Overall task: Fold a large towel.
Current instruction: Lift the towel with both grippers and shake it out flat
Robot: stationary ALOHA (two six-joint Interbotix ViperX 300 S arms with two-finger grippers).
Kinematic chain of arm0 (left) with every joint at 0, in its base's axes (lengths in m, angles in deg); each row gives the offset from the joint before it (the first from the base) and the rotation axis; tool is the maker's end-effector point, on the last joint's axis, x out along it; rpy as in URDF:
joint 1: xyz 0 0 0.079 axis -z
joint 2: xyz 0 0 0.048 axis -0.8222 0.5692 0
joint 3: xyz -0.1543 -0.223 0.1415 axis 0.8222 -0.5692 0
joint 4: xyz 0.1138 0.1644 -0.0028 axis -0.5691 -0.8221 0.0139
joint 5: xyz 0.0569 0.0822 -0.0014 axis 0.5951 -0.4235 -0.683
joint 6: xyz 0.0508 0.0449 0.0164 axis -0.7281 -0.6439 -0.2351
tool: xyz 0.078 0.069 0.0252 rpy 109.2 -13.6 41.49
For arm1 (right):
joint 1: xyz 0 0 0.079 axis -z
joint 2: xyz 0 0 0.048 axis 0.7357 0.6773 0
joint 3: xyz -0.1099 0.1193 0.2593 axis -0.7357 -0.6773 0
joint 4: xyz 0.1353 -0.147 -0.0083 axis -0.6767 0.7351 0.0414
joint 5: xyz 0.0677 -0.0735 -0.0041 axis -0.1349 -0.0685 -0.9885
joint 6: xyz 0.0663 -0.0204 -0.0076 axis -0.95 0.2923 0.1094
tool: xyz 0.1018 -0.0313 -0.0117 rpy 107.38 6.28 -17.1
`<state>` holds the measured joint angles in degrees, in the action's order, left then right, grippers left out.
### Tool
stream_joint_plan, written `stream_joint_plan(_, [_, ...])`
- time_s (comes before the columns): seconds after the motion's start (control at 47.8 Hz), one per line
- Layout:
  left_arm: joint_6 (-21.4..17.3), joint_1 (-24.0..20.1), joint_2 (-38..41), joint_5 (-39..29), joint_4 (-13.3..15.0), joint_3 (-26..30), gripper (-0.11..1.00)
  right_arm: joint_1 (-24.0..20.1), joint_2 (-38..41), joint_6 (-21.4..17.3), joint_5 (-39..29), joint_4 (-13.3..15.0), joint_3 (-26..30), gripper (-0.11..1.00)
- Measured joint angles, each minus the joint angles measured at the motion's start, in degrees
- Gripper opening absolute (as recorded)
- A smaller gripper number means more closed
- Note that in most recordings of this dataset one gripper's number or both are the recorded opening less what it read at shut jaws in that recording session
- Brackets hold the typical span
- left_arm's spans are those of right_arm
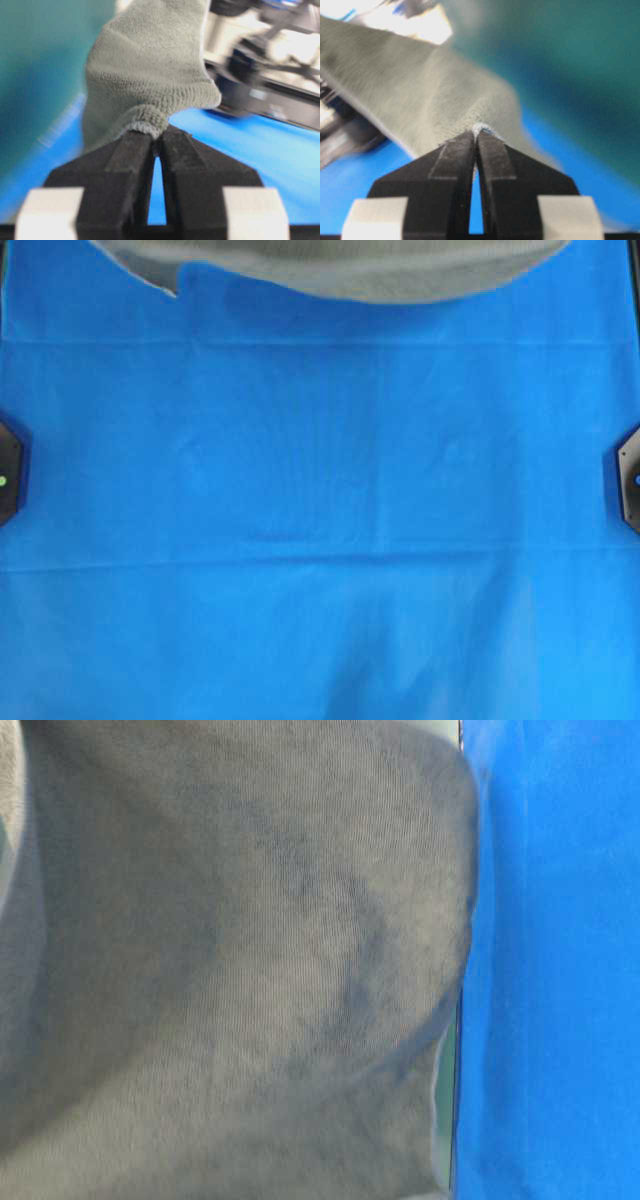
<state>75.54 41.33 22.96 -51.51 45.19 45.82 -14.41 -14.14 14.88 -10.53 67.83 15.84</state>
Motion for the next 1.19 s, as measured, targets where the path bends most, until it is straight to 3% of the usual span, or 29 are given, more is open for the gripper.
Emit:
stream_joint_plan(0.063, [4.7, 4.0, -0.5, -3.1, 0.1, 0.0, 0.01, -2.1, -0.2, 0.8, -2.5, -3.2, 0.4, 0.01])
stream_joint_plan(0.209, [9.7, 14.9, -0.7, -7.4, 0.1, 0.0, 0.01, -10.6, -0.4, 2.5, -8.5, -8.8, 0.9, 0.01])
stream_joint_plan(0.376, [10.2, 30.5, -0.9, -8.2, -0.1, 1.1, 0.01, -21.3, -0.4, 4.7, -10.4, -9.8, 1.8, 0.01])
stream_joint_plan(0.46, [10.1, 34.7, -1.2, -7.4, -0.4, 2.6, 0.01, -25.0, -0.4, 6.1, -8.5, -9.9, 2.4, 0.01])
stream_joint_plan(0.544, [10.1, 35.8, -1.3, -7.1, -0.6, 3.9, 0.01, -28.0, -0.4, 7.7, -6.4, -9.9, 3.2, 0.01])
stream_joint_plan(0.648, [10.0, 35.1, -1.2, -7.1, -0.7, 5.3, 0.01, -30.8, -0.4, 9.3, -4.9, -9.9, 3.8, 0.01])
stream_joint_plan(0.774, [9.8, 32.5, -1.5, -7.1, -0.9, 6.1, 0.01, -31.1, -0.4, 9.8, -3.7, -9.5, 4.0, 0.01])
stream_joint_plan(0.92, [9.8, 23.9, -1.7, -7.4, -0.9, 5.9, 0.01, -30.1, -0.4, 8.5, -2.4, -6.2, 4.1, 0.01])
stream_joint_plan(1.067, [10.3, 10.5, -1.7, -9.3, -1.0, 2.1, 0.01, -22.6, 0.4, 2.5, -3.2, 0.2, 3.2, 0.01])
stream_joint_plan(1.192, [10.5, -0.4, -1.2, -10.1, -0.8, -3.1, 0.01, -13.4, 3.1, -3.3, -7.5, 5.2, 0.8, 0.01])
